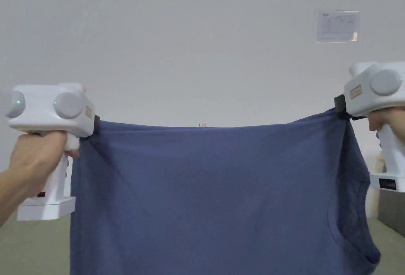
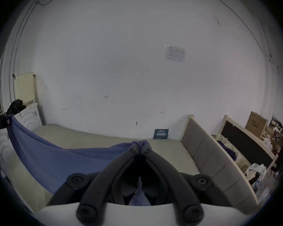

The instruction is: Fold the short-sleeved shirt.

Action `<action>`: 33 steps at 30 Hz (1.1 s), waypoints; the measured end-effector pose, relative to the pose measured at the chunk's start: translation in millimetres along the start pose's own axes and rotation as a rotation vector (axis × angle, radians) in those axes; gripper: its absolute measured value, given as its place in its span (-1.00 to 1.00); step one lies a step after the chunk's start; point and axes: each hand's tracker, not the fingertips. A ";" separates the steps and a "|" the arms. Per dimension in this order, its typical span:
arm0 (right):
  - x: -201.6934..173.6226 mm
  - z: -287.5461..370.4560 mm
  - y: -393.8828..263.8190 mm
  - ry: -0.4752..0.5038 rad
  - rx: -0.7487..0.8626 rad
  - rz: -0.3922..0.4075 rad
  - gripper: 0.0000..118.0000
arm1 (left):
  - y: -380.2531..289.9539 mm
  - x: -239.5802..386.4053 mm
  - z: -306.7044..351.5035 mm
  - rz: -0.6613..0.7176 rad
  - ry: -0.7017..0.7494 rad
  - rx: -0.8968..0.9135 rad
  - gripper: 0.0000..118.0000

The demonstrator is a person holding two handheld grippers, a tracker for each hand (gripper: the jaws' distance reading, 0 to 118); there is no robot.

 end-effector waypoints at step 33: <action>-5.4 5.8 -325.5 0.146 -0.374 0.000 -1.00 | -296.5 -15.7 -46.0 -0.086 -0.131 -0.353 -0.86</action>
